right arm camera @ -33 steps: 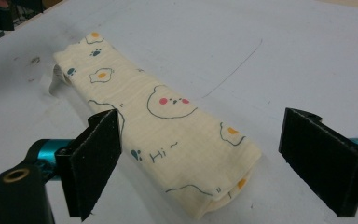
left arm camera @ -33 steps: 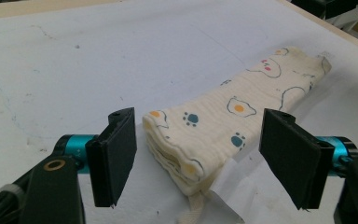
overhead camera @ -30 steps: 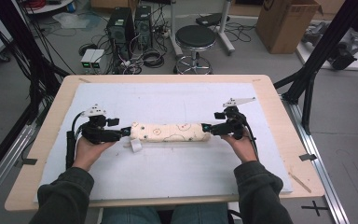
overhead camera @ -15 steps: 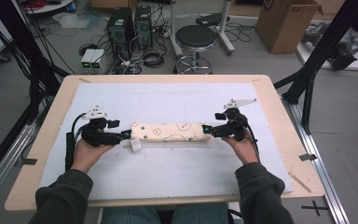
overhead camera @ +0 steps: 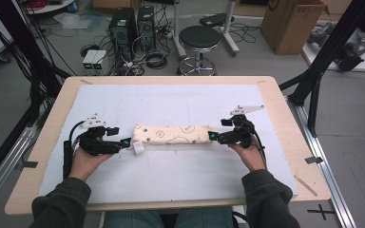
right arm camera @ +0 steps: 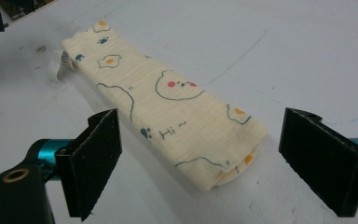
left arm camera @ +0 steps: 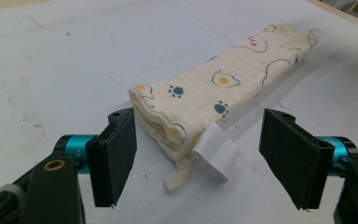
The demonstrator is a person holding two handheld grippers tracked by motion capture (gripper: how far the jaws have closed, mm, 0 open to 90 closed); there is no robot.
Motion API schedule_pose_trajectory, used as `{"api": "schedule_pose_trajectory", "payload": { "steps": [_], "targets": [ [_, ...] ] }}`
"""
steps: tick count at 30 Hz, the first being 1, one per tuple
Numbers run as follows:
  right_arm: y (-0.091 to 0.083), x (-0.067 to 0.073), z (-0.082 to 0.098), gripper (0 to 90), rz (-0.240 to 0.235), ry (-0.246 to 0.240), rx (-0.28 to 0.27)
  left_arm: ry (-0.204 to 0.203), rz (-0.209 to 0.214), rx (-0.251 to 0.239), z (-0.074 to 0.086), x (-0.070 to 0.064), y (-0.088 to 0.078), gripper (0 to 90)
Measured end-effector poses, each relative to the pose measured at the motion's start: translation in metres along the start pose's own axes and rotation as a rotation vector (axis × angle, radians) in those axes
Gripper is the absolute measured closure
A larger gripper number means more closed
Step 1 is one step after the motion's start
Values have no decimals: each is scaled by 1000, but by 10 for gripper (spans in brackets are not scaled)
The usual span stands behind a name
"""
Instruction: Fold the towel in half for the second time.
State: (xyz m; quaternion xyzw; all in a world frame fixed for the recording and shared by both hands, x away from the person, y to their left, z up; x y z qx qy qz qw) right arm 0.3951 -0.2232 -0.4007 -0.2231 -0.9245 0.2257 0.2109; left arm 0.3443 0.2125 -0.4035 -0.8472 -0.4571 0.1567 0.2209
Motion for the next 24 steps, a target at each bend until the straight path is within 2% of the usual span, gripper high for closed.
{"api": "schedule_pose_trajectory", "payload": {
  "steps": [5,11,15,24],
  "targets": [
    [0,4,0,123,-6,-6,3,15,0,-3,3,-2,-6,279],
    [-1,10,0,123,-13,-15,5,13,5,-11,9,-5,-12,275],
    [-1,13,0,123,-13,-35,6,16,3,-8,12,-6,-16,272],
    [-3,15,8,123,-16,-27,-2,13,0,-10,16,-7,-22,268]
  ]
}}
Point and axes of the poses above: each handheld gripper's, and its own axes: y roughly forward along the jaws, z roughly out of its underside, x roughly to its left, the point moved 2 cm from there along y, roughly forward along the jaws, and after that the axes turned 11 degrees about -z, right-handed, at the moved point
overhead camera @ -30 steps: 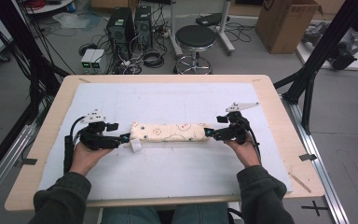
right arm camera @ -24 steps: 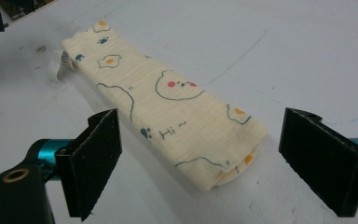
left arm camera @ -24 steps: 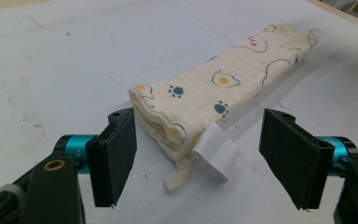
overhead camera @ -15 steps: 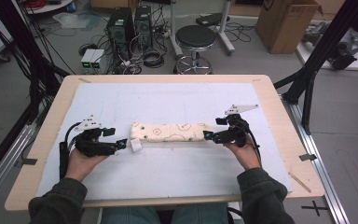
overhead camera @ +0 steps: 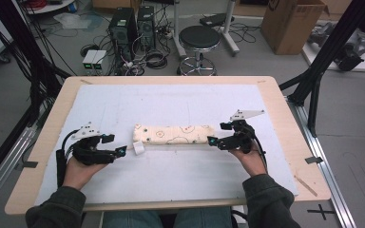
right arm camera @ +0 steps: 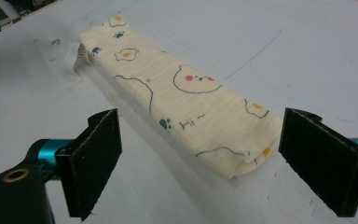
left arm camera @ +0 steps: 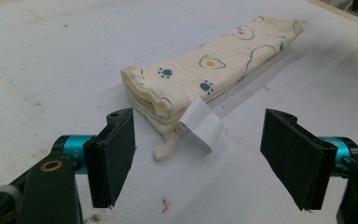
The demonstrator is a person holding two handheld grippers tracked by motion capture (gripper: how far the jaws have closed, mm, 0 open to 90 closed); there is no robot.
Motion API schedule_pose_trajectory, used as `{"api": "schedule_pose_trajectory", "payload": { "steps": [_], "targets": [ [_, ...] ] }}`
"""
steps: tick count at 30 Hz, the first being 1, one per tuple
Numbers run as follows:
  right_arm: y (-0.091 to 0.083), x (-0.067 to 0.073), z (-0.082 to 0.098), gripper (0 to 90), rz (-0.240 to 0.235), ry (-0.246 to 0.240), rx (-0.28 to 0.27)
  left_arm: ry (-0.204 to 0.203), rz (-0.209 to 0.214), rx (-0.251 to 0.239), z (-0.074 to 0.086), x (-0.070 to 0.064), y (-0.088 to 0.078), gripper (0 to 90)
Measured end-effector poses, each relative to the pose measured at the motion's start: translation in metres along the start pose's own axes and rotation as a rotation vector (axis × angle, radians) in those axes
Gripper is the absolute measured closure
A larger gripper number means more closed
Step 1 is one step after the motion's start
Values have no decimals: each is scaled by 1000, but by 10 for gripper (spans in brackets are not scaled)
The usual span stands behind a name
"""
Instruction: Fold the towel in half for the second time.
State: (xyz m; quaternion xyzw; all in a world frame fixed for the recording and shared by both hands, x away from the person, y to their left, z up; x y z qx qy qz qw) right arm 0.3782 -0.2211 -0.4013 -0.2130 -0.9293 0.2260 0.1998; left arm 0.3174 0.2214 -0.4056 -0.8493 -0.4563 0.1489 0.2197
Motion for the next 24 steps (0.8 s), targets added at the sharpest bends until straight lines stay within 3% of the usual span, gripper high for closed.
{"api": "schedule_pose_trajectory", "payload": {
  "steps": [24],
  "targets": [
    [-11,6,28,122,7,15,-5,5,-11,1,20,-5,-12,266]
  ]
}}
Point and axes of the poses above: each handheld gripper's, and its own axes: y roughly forward along the jaws, z roughly out of its underside, x roughly to its left, the point moved 2 cm from there along y, roughly forward along the jaws, and after that the axes turned 11 degrees about -z, right-handed, at the moved point
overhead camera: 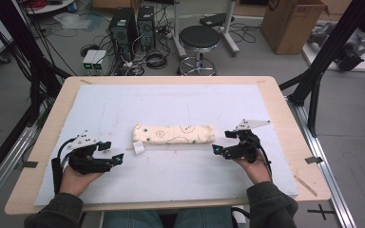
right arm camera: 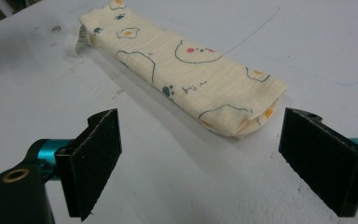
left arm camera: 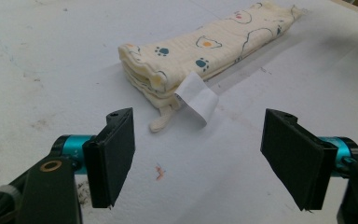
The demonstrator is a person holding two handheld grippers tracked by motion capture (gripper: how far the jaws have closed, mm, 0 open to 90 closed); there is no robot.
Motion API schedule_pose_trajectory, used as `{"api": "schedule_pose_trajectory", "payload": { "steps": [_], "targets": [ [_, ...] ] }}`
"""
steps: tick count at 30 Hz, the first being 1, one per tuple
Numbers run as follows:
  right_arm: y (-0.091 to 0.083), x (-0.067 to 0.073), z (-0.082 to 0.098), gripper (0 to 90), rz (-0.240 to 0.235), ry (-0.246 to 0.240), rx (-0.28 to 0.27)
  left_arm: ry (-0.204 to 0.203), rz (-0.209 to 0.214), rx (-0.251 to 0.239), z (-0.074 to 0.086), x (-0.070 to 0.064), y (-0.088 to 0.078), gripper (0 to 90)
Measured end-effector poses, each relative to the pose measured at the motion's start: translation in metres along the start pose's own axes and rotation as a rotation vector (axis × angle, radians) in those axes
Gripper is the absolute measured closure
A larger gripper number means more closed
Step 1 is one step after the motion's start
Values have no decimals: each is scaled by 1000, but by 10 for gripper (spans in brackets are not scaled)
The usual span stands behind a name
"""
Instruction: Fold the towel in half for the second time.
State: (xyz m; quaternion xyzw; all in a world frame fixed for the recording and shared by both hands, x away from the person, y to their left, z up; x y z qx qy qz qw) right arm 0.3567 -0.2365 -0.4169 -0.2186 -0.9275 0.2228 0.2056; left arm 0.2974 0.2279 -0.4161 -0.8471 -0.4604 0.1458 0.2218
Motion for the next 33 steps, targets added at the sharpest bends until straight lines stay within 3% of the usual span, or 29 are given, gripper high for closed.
{"api": "schedule_pose_trajectory", "payload": {
  "steps": [25,33],
  "targets": [
    [-19,10,25,122,24,4,-17,48,-5,22,18,-12,-14,259],
    [-28,14,37,122,36,9,-27,46,-14,23,24,-12,-22,256]
  ]
}}
Point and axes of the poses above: each handheld gripper's, and its own axes: y roughly forward along the jaws, z roughly out of its underside, x roughly to its left, the point moved 2 cm from there along y, roughly forward along the jaws, and after that the axes turned 11 degrees about -z, right-handed, at the moved point
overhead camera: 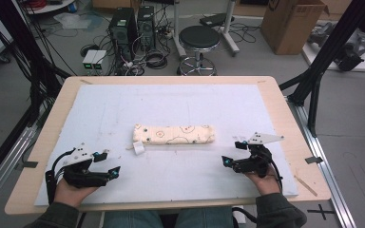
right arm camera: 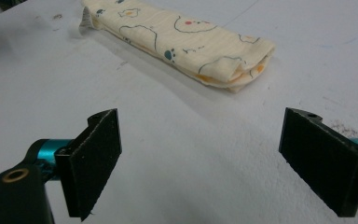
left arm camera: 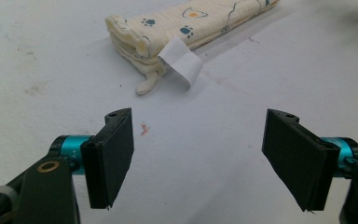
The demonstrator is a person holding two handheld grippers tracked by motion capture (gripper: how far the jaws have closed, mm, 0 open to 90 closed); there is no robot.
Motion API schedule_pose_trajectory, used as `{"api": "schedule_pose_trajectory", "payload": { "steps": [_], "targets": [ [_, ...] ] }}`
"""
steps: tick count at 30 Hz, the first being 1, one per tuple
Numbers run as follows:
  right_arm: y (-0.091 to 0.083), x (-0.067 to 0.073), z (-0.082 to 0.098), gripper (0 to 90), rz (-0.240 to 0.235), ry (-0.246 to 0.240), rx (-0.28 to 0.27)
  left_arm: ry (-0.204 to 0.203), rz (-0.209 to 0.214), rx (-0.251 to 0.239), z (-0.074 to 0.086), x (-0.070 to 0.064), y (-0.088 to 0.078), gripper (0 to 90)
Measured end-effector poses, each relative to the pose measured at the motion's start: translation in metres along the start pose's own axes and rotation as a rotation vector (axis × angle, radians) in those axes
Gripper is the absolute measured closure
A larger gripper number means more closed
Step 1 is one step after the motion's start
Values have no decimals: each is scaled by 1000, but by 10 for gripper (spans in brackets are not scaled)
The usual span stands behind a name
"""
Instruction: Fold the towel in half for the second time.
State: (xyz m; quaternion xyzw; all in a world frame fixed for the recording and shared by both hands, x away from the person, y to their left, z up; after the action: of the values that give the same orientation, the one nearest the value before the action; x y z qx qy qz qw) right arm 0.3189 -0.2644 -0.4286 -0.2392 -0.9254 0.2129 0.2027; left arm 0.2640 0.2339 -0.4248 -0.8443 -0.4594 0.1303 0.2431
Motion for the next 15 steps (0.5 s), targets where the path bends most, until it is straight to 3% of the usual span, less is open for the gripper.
{"api": "schedule_pose_trajectory", "payload": {
  "steps": [15],
  "targets": [
    [-11,15,16,121,-6,-8,21,4,-10,-4,7,-5,-11,256]
  ]
}}
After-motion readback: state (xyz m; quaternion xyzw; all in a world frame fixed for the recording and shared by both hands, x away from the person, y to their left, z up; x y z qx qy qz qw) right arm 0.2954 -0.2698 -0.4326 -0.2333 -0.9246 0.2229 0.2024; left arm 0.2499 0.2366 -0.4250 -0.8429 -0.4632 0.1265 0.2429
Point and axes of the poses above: each handheld gripper's, and its own axes: y roughly forward along the jaws, z roughly out of its underside, x roughly to its left, the point moved 2 cm from there along y, roughly forward along the jaws, and after that the axes turned 11 degrees about -z, right-handed, at the moved point
